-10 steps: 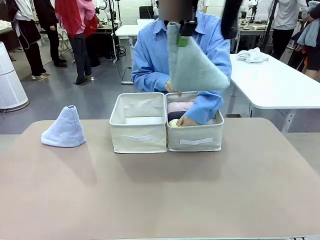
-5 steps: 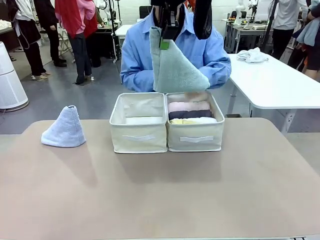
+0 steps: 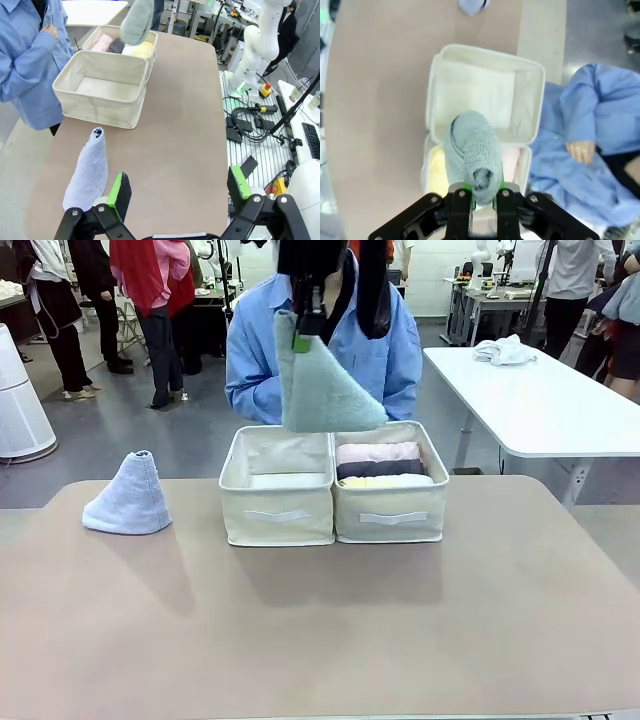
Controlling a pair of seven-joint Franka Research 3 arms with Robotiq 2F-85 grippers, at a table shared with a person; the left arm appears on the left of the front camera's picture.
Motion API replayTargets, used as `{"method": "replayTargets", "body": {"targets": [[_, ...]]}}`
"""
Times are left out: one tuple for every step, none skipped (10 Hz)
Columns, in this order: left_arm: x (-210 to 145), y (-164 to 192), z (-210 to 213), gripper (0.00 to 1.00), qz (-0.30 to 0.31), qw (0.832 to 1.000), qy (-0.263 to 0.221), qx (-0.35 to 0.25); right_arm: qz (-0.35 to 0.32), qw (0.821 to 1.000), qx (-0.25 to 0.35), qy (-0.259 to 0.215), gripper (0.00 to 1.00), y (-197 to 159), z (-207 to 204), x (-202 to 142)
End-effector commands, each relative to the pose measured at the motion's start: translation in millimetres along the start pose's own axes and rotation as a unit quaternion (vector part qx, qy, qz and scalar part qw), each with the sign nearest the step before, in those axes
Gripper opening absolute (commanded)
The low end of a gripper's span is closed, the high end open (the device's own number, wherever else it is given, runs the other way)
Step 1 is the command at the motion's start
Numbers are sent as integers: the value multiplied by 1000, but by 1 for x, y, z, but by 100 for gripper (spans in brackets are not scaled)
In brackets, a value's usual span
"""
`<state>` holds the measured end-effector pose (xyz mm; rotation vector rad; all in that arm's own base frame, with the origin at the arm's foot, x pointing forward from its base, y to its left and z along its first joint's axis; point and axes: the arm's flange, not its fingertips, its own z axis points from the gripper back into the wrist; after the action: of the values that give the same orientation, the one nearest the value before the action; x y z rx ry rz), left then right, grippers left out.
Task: Sort the towels based on their folding style.
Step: Pick up one triangle-folded towel and place it in the left Fabric basket.
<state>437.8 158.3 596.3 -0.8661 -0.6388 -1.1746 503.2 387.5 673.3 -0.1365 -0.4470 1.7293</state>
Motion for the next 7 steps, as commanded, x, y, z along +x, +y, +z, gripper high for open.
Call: {"method": "replayTargets", "body": {"targets": [[1, -1, 0, 100, 0, 1000, -3, 5, -10, 1000, -4, -17, 17, -42, -21, 29], [1, -1, 0, 100, 0, 1000, -3, 5, -6, 1000, 9, -20, 17, -48, -34, 35], [1, -1, 0, 100, 0, 1000, -3, 5, -9, 999, 28, -31, 17, -58, -55, 44], [1, -1, 0, 100, 0, 1000, -3, 5, -12, 998, 41, -40, 17, -61, -66, 48], [1, -1, 0, 100, 0, 1000, -3, 5, -9, 997, 53, -52, 17, -67, -77, 58], [1, -1, 0, 100, 0, 1000, -3, 5, -13, 997, 63, -47, 17, -72, -87, 66], [1, -1, 0, 100, 0, 1000, -3, 5, -14, 996, 74, -41, 17, -74, -95, 69]]}}
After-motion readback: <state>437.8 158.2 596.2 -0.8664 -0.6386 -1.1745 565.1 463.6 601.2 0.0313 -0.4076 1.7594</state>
